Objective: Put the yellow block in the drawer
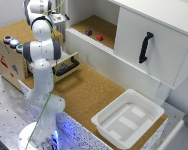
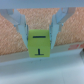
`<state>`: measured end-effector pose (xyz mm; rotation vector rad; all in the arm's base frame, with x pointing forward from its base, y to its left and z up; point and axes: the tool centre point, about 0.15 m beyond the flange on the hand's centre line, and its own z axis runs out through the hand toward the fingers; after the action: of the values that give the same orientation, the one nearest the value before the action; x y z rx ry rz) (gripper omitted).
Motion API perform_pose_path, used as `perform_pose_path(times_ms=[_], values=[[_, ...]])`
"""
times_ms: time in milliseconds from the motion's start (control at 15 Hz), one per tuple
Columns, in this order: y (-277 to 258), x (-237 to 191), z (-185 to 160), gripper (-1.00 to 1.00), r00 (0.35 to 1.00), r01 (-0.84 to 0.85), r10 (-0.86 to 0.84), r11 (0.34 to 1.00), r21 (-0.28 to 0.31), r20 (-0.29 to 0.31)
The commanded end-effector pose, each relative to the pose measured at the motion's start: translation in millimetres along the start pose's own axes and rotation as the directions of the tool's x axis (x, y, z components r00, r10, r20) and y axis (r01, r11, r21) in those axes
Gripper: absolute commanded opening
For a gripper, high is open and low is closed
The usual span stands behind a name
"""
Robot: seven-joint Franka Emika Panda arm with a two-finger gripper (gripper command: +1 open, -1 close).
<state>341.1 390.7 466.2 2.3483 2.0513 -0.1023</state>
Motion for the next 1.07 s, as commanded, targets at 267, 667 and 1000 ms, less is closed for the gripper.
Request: perform_pose_path(times_ms=[267,667,1000], values=[[-78.2,-105.1,70.0,-1.00,0.993,-0.045,0.044,0.999,-0.008,-0.112],[-59.8,-106.6,105.0,-1.00,0.975,0.062,-0.069,0.997,-0.037,-0.213],[-25.5,-94.2,131.5,-1.00,0.966,0.127,-0.131,0.991,-0.031,-0.223]])
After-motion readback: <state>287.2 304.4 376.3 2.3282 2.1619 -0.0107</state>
